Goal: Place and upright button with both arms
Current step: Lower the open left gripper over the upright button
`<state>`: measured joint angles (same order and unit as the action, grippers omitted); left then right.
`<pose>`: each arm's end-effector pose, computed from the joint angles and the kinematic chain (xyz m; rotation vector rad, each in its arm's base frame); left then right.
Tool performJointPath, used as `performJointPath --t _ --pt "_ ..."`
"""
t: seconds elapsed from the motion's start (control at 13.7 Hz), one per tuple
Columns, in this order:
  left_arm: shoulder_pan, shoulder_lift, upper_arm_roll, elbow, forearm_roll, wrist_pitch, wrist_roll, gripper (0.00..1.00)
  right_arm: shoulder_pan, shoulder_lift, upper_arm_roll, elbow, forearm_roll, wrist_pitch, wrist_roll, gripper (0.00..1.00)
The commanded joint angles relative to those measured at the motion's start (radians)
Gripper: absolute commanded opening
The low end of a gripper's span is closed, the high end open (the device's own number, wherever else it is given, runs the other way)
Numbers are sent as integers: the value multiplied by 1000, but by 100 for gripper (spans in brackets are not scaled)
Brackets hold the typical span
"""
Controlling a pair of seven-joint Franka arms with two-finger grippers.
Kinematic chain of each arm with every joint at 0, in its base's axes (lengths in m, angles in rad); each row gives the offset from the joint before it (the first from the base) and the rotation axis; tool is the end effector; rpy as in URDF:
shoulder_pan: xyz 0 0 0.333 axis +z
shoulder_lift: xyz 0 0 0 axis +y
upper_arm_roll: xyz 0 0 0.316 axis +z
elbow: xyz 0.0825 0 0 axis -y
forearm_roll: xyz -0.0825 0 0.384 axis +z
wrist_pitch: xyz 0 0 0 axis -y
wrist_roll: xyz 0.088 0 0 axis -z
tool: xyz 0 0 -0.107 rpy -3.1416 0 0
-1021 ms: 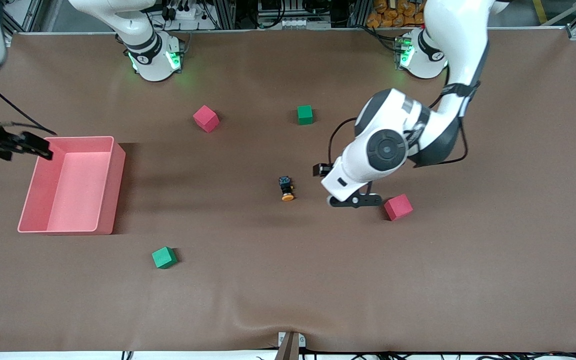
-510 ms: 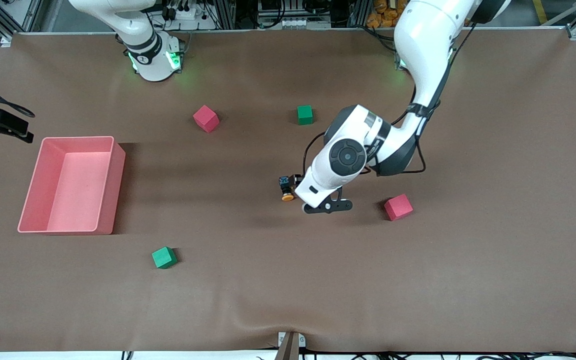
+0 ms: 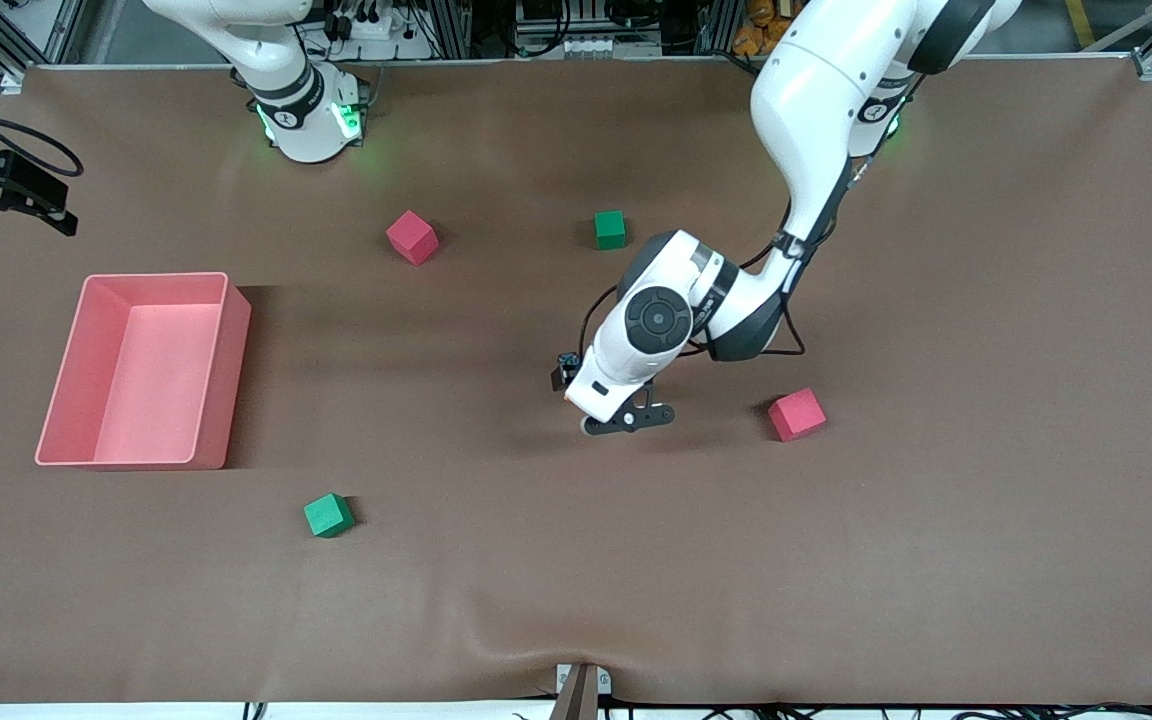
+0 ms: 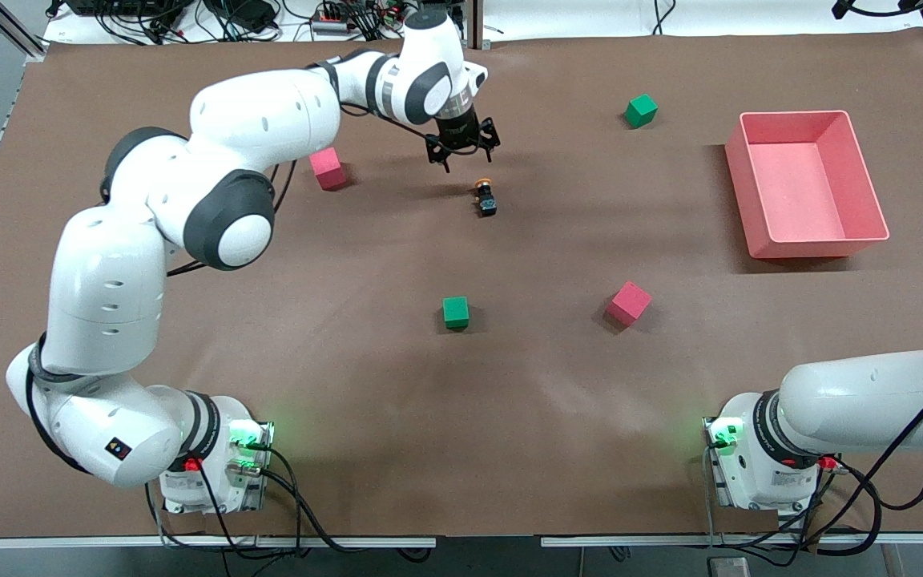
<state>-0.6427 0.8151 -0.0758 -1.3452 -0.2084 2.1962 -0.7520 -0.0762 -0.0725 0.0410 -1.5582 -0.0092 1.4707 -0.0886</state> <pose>0.5637 -0.4857 0.2432 2.9324 0.2613 -0.1837 0.5211 -0.0185 0.6607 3.1292 0.0820 -0.0247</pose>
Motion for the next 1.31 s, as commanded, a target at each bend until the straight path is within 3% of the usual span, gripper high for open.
performJointPath --t 0.0,0.58,0.88,1.24 --pt "-26 53 5 34 -49 75 -36 100 -14 -1 19 39 3 -38 30 100" --pt "-66 82 5 24 -58 88 -78 100 25 3 -52 66 12 -67 26 100" --pt "-61 87 7 23 -72 88 -72 88 47 29 -52 69 5 -44 20 100" --pt "-60 88 7 20 -75 88 -72 82 38 42 -55 64 -3 -41 -33 100"
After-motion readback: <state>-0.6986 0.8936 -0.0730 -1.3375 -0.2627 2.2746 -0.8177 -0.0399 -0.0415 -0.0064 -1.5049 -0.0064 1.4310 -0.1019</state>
